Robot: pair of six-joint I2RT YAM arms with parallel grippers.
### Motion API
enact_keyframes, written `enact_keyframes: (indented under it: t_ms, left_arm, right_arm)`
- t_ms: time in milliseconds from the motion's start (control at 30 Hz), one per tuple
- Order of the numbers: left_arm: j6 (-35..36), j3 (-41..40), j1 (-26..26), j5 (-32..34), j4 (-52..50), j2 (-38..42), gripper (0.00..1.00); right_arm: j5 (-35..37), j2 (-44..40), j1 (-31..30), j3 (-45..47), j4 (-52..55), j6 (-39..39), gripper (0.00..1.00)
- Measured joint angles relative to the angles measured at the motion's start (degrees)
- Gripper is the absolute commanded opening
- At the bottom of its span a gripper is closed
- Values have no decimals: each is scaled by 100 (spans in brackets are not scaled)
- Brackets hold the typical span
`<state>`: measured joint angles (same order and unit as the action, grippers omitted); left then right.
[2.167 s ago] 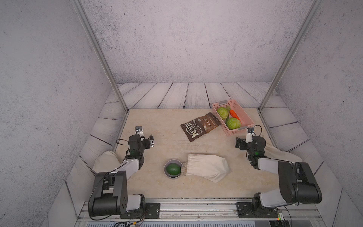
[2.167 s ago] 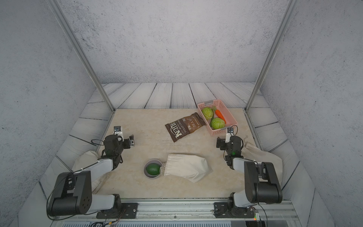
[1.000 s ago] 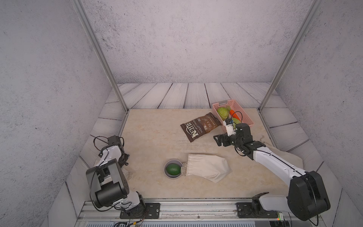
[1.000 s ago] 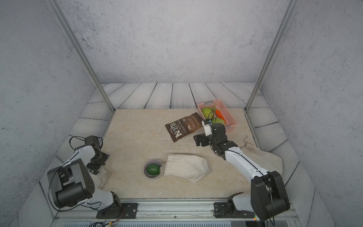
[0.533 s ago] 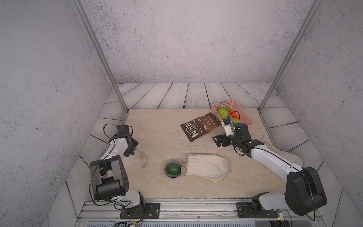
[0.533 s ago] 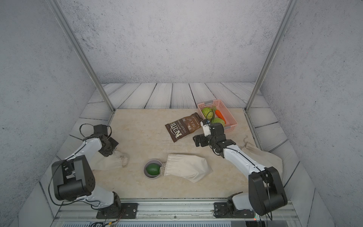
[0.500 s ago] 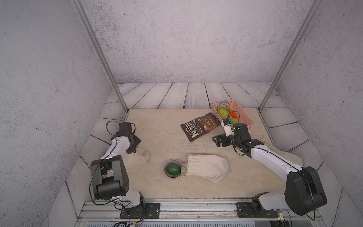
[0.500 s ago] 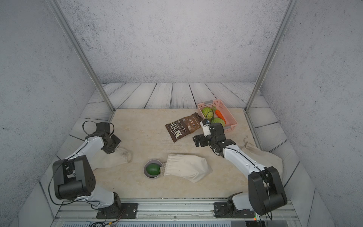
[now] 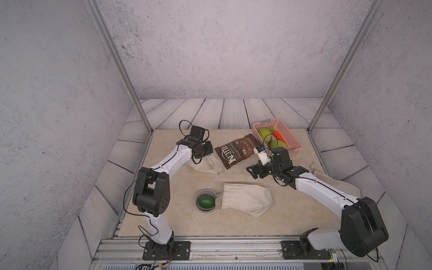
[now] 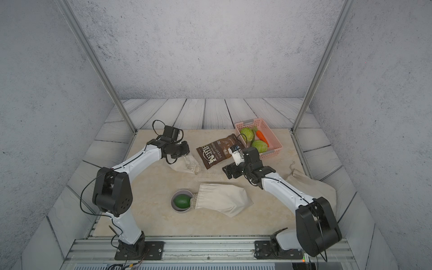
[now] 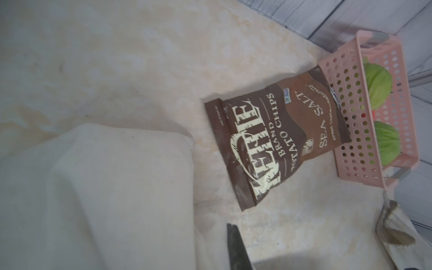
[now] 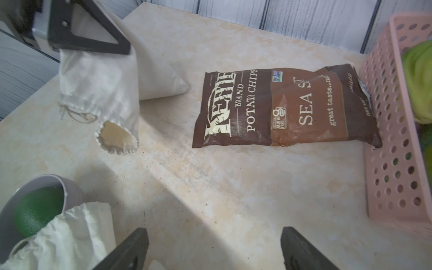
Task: Close the soil bag
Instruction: Move the soil bag to the center of the board.
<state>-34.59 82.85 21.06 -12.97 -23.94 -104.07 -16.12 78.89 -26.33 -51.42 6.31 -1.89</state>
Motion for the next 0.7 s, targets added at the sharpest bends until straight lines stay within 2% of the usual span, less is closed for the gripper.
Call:
enact_keyframes:
  t_ms: [100, 300, 400, 533, 700]
  left_arm:
    - [-188, 26, 155, -227, 295, -144, 9]
    - [-595, 39, 232, -811, 807, -238, 32]
    - [-750, 13, 232, -1084, 1060, -238, 38]
    - [-909, -144, 238, -1392, 1438, -238, 40]
    - [-1067, -293, 249, -1652, 1674, -238, 40]
  right_arm:
    - [0, 118, -278, -197, -13, 0, 89]
    - [4, 400, -868, -332, -203, -28, 89]
    - [31, 595, -1019, -332, -323, -96, 88]
    - [157, 793, -1032, -330, -483, -205, 85]
    - [273, 979, -1038, -369, -743, -341, 75]
